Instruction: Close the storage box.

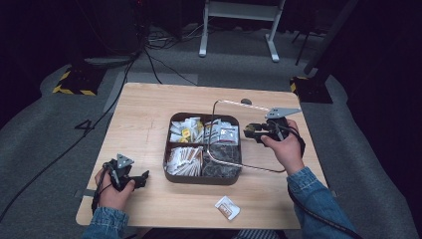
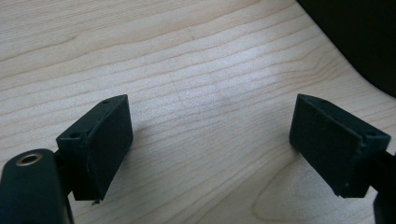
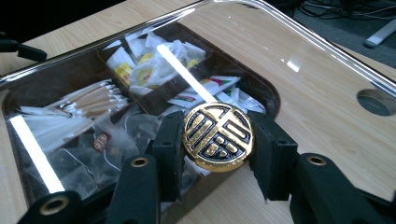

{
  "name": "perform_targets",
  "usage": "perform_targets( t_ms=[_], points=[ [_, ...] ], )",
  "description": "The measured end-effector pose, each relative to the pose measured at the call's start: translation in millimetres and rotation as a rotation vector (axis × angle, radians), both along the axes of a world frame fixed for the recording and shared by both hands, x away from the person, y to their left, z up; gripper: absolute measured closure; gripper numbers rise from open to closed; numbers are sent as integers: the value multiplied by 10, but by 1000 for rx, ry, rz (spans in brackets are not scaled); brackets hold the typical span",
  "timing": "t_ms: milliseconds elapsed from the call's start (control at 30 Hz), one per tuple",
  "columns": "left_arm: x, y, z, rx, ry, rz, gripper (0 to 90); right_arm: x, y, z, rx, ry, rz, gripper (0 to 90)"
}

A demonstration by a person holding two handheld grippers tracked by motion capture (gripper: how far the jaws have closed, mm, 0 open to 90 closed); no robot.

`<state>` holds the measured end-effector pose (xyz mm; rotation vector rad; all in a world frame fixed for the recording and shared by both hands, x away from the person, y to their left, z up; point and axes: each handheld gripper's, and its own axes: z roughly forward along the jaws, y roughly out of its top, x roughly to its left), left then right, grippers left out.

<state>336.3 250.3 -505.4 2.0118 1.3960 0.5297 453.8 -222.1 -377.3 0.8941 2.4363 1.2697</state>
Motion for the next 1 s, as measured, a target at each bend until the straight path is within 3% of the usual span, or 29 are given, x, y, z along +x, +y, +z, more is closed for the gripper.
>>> perform_targets(
  t_ms=[367,633,1000],
  points=[
    [1,-1,0,-1,1,0,136,48,370,32,5,-7,42,585],
    [10,-9,-1,-2,1,-3,135,77,566,38,-20,-8,61,584],
    [9,-9,0,-1,2,-5,136,156,961,-71,-48,1,83,584]
  ],
)
